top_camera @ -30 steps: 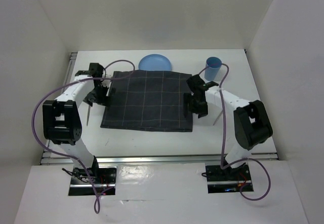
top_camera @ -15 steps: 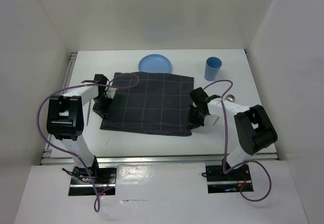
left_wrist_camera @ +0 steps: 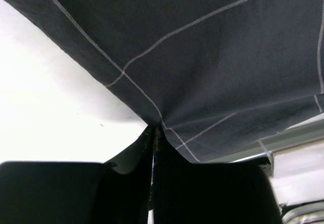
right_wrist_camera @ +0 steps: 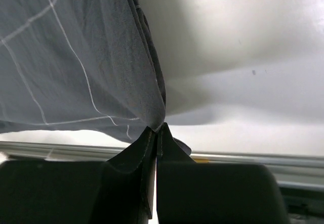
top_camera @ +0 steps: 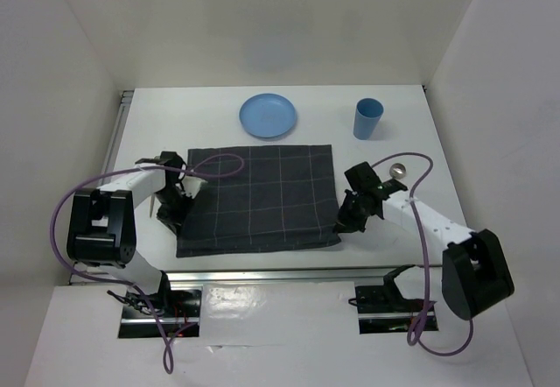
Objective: Set the dinner table for one person
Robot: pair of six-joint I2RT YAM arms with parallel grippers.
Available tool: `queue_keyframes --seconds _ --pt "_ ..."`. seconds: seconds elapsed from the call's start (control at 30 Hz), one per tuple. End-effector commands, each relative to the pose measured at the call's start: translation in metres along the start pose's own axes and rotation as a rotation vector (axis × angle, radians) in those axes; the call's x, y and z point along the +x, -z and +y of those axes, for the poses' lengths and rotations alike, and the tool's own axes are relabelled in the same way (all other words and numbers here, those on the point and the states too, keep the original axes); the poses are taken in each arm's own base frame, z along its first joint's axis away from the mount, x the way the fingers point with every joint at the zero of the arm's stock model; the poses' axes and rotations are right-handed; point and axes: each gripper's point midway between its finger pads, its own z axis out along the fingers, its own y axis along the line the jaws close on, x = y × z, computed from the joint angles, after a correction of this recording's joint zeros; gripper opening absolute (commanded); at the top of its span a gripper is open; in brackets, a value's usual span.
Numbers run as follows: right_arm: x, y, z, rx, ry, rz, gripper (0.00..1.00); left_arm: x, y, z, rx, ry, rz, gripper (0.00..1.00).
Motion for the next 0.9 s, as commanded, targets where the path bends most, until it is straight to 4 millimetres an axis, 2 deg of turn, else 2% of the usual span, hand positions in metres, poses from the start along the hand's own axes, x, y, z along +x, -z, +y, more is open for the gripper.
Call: queue_keyframes --seconds 0.0,0.03,0.07,0.1,0.13,0.17,0.2,0.23,0.27,0.3,0.37,0.4,0.43,0.47,0.57,0.6,0.63,0.7,0.73,0.8,0.83,0.87 --pt "0.003 0.01 -0.025 0.074 -0.106 -0.053 0.0 0.003 0.01 0.002 -0.008 -0.047 0.005 0.02" --pt "0.006 0.008 -0.032 0.1 -0.119 -0.05 0.0 0.003 0.012 -0.001 0.004 -0.038 0.005 0.03" --pt "0.001 0.009 -0.034 0.108 -0.117 -0.082 0.06 0.0 0.014 0.0 0.0 -0.039 -0.003 0.05" --pt "0.002 0.01 -0.038 0.128 -0.128 -0.086 0.2 -0.003 0.016 -0.004 0.013 -0.048 -0.009 0.09" --pt "0.002 0.011 -0.041 0.14 -0.128 -0.094 0.52 -0.003 0.016 -0.004 0.013 -0.048 -0.009 0.17" --pt "-0.002 0.014 -0.04 0.145 -0.137 -0.109 0.63 -0.007 0.018 -0.003 0.008 -0.049 -0.02 0.2" --pt "-0.014 0.021 -0.033 0.136 -0.135 -0.153 0.67 -0.012 0.022 0.001 -0.006 -0.051 -0.033 0.24" --pt "-0.019 0.025 -0.032 0.139 -0.107 -0.168 0.69 -0.008 0.026 0.002 -0.017 -0.049 -0.011 0.28" --pt "-0.025 0.028 -0.029 0.142 -0.092 -0.186 0.7 -0.01 0.033 0.004 -0.031 -0.041 -0.02 0.33" --pt "-0.041 0.039 -0.019 0.126 -0.072 -0.241 0.71 -0.019 0.043 0.006 -0.039 -0.043 -0.043 0.37" --pt "-0.056 0.035 -0.003 0.107 0.027 -0.258 0.71 -0.027 0.059 0.007 -0.052 -0.045 -0.076 0.49" --pt "-0.068 0.039 0.01 0.091 0.052 -0.274 0.72 -0.04 0.074 0.008 -0.06 -0.04 -0.13 0.67" --pt "-0.074 0.035 0.012 0.11 0.074 -0.271 0.72 -0.045 0.078 0.009 -0.067 -0.041 -0.147 0.7" --pt "-0.081 0.019 0.011 0.152 0.106 -0.237 0.73 -0.049 0.083 0.01 -0.072 -0.033 -0.163 0.73" --pt "-0.109 0.003 0.023 0.164 0.162 -0.257 0.71 -0.064 0.091 0.016 -0.094 -0.004 -0.195 0.73" --pt "-0.117 -0.011 0.024 0.169 0.194 -0.243 0.69 -0.069 0.093 0.02 -0.103 0.003 -0.216 0.73" --pt "-0.128 -0.014 0.026 0.152 0.175 -0.239 0.68 -0.074 0.094 0.024 -0.123 0.026 -0.237 0.73" --pt "-0.136 -0.03 0.017 0.174 0.164 -0.214 0.66 -0.075 0.101 0.029 -0.146 0.047 -0.268 0.74" --pt "-0.144 -0.033 0.019 0.144 0.158 -0.212 0.62 -0.077 0.102 0.033 -0.151 0.055 -0.28 0.74" --pt "-0.142 -0.044 0.021 0.119 0.165 -0.175 0.53 -0.072 0.095 0.03 -0.125 0.063 -0.265 0.74" --pt "-0.144 -0.045 0.027 0.088 0.178 -0.183 0.42 -0.07 0.092 0.028 -0.114 0.041 -0.259 0.74" --pt "-0.142 -0.051 0.022 0.088 0.182 -0.166 0.36 -0.066 0.09 0.031 -0.112 0.054 -0.25 0.74"
